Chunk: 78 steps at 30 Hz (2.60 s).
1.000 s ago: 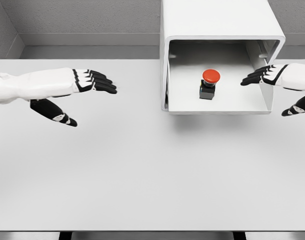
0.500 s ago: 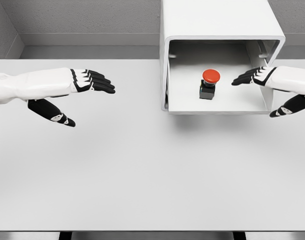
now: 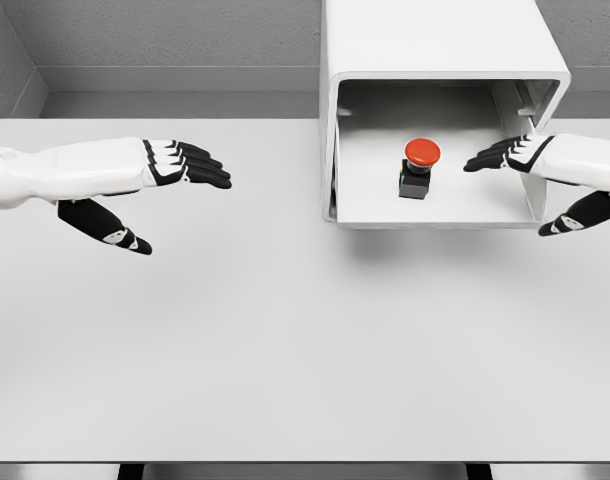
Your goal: Slide open multi-storey tabletop storage cabinets and put open load switch and slide close multi-storey tabletop storage cabinets
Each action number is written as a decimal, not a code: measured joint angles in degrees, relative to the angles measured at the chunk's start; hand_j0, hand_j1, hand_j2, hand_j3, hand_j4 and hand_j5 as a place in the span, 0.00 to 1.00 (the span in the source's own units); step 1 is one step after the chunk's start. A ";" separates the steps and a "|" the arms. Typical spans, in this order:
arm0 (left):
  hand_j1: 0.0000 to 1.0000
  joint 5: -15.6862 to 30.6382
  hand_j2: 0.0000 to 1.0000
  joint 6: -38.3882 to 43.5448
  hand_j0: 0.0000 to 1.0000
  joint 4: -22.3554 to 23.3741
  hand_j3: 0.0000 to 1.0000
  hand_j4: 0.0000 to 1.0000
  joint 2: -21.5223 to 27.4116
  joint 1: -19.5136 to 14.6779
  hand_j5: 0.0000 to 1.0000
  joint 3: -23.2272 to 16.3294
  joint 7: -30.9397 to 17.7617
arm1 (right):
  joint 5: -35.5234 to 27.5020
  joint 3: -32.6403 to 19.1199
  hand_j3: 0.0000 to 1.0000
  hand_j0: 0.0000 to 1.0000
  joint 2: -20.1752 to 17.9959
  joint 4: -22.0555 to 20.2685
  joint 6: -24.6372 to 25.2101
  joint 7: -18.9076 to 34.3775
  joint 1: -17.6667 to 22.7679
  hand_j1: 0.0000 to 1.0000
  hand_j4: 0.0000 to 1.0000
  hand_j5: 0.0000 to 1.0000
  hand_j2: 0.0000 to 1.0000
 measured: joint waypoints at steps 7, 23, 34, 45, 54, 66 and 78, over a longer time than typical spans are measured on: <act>1.00 -0.05 1.00 0.00 1.00 0.02 1.00 1.00 -0.21 -0.09 1.00 -0.05 0.00 | -0.24 0.04 1.00 1.00 -0.43 -0.24 0.01 0.01 0.00 1.00 1.00 1.00 1.00; 1.00 -0.65 1.00 0.00 1.00 0.28 1.00 1.00 -0.28 0.79 1.00 -0.23 0.00 | -1.40 0.63 1.00 1.00 -0.47 -1.38 0.01 0.07 0.09 1.00 1.00 1.00 1.00; 1.00 -0.74 1.00 0.00 1.00 1.12 1.00 1.00 -0.33 1.14 1.00 -0.30 0.00 | -1.86 0.62 1.00 1.00 0.24 -1.63 0.01 0.02 0.09 1.00 1.00 1.00 1.00; 1.00 -0.76 1.00 0.00 1.00 1.49 1.00 1.00 -0.29 1.58 1.00 -0.31 0.00 | -1.93 0.61 1.00 1.00 1.89 -0.68 0.01 -0.15 0.09 1.00 1.00 1.00 1.00; 1.00 -0.92 1.00 0.00 1.00 1.52 1.00 1.00 -0.28 2.02 1.00 -0.23 0.00 | -1.72 0.86 1.00 1.00 2.75 0.96 0.01 -0.16 0.18 1.00 1.00 1.00 1.00; 1.00 -1.37 1.00 0.01 1.00 1.52 1.00 1.00 -0.27 2.02 1.00 -0.23 0.00 | -1.33 0.95 1.00 1.00 4.34 3.25 0.01 -0.08 0.00 1.00 1.00 1.00 1.00; 1.00 -1.50 1.00 0.01 1.00 1.60 1.00 1.00 0.14 2.02 1.00 -0.15 0.00 | -0.98 0.94 1.00 1.00 6.34 6.21 0.01 0.00 -0.70 1.00 1.00 1.00 1.00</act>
